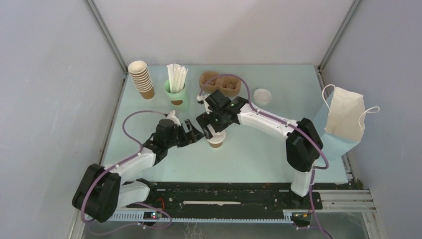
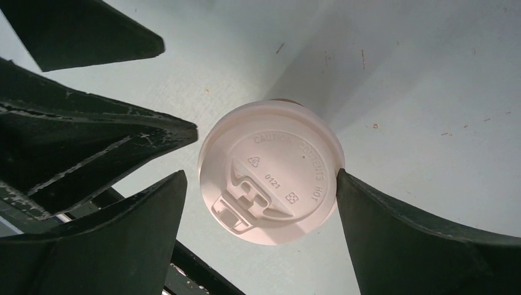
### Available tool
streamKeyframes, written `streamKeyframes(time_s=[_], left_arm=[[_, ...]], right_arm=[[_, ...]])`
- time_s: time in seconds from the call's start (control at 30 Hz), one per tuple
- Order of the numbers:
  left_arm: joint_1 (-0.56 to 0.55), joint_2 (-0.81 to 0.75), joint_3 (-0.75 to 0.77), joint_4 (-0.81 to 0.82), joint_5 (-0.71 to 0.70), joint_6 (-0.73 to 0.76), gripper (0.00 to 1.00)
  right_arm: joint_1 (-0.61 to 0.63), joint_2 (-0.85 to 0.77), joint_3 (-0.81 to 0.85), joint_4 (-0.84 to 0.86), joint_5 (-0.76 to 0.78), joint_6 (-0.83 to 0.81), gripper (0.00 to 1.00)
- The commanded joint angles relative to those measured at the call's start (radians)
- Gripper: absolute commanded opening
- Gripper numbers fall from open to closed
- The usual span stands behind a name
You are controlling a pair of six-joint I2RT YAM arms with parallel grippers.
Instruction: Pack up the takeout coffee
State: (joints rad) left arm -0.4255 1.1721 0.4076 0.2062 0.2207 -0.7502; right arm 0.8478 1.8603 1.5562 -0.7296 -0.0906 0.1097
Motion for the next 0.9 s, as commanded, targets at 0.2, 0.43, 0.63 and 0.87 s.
streamKeyframes(time_s=[0.2,0.43,0.63,0.87], left_arm=[[0.008,-0.107,0.134,-0.277,-0.052,0.057,0.96],[0.032,-0.128,0.181,-0.287,0.025,0.03,1.0],[0.033,-0.02,0.163,-0.051,0.24,-0.069,0.92],[0.033,0.073,0.142,0.016,0.252,-0.081,0.84]], right_arm=[[-0.001,-0.084,-0.017,-0.02,-0.028,0.04,1.0],[-0.041,-0.167,-0.005,-0.025,-0.067,0.04,1.0],[-0.22,-0.296,-0.252,0.171,-0.387,0.125,0.93],[-0.372,-0.193,-0.368,0.38,-0.755,0.233,0.75]])
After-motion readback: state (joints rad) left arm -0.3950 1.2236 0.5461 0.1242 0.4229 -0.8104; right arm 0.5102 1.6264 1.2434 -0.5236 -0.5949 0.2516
